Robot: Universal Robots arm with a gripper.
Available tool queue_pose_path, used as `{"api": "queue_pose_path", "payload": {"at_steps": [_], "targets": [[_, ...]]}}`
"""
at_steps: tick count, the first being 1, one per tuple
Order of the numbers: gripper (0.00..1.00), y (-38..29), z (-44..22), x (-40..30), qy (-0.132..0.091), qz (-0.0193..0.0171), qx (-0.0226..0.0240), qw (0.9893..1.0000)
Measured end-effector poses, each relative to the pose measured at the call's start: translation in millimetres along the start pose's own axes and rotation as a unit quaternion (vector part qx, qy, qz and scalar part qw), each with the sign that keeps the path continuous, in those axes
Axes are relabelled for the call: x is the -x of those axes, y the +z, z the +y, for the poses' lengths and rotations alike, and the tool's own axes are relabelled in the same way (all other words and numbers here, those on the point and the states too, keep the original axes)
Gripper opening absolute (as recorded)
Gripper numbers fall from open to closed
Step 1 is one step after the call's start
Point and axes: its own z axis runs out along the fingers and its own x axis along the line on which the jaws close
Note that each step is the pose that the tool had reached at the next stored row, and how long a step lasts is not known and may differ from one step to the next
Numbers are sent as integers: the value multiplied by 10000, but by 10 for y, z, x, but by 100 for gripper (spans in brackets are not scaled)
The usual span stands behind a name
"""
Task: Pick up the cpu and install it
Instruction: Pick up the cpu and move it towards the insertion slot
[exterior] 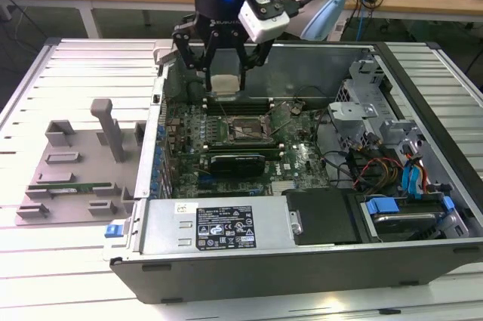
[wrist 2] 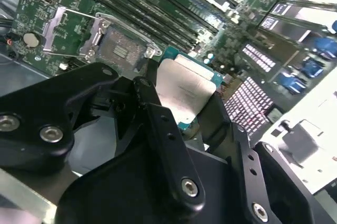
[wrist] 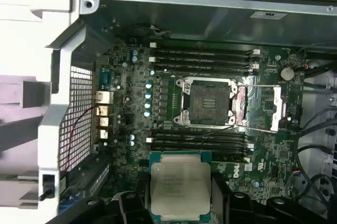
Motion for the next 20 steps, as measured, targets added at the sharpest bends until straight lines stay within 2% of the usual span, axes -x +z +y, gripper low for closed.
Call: {"api": "queue_pose_path", "payload": {"at_steps": [4,9,15,20], "targets": [[55,33,27,77,-1,8,-1,10000],[55,110,57,190,-1,21,-1,10000],[55,181,79,273,-2,29,0,10000],[55,222,86,309,-2,31,-2,10000]]}}
